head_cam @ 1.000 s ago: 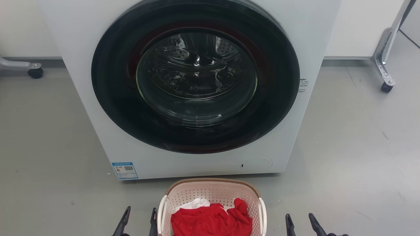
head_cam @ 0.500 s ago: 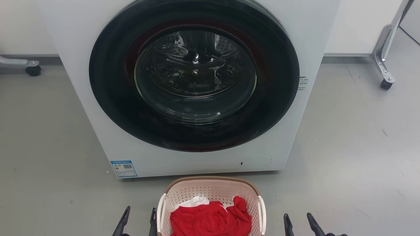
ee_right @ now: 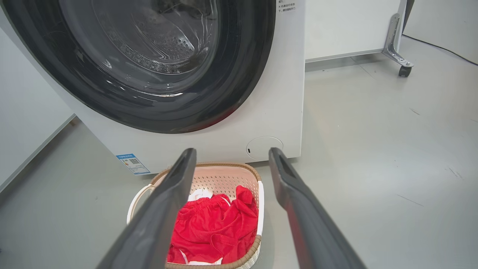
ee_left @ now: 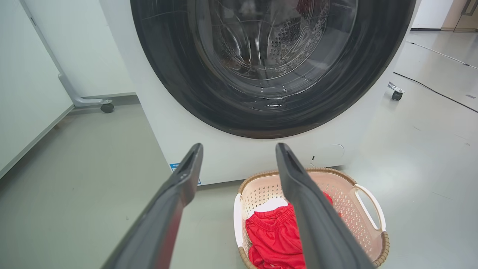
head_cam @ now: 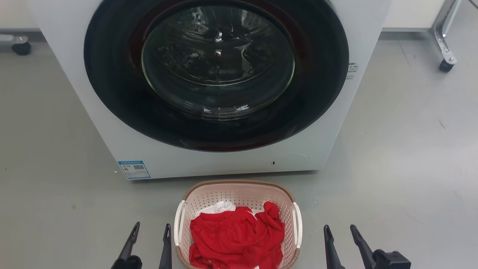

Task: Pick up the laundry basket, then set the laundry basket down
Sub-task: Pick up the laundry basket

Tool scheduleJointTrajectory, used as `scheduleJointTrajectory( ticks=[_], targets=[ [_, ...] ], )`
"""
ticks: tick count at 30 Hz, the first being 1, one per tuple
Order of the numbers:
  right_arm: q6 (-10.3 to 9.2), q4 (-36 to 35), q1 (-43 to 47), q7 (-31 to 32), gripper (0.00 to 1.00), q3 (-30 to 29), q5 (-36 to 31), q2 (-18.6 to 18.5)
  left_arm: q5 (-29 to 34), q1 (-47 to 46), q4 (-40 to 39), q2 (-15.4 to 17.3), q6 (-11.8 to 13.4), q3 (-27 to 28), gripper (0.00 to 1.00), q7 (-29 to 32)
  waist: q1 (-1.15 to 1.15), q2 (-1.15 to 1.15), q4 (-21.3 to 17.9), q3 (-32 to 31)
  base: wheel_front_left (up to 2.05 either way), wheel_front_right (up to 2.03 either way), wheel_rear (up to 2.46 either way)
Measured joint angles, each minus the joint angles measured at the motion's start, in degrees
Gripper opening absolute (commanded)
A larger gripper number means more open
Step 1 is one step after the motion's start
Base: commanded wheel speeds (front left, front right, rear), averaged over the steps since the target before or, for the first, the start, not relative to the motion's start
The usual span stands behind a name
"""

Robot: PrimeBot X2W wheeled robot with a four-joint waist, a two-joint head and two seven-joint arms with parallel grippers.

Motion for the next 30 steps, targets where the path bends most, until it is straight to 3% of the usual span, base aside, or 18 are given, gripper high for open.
scheduleJointTrajectory(
  ticks=[9, 30],
  targets=[
    [0.0, 2.37, -7.7, -0.01, 1.0, -0.54, 0.18, -0.04, 1.0, -8.04, 1.35, 0.37, -0.62, -0.35, 1.0, -0.01, 0.01, 0.0, -0.49, 6.64, 0.0, 0.0, 0.0],
    [0.62, 16.07, -28.43, -0.02, 1.0, -2.56, 0.6, -0.37, 1.24, -26.85, 14.34, -0.08, -2.64, 0.09, 1.0, 2.69, 0.01, 0.01, -0.91, 24.24, 0.0, 0.0, 0.0]
  ],
)
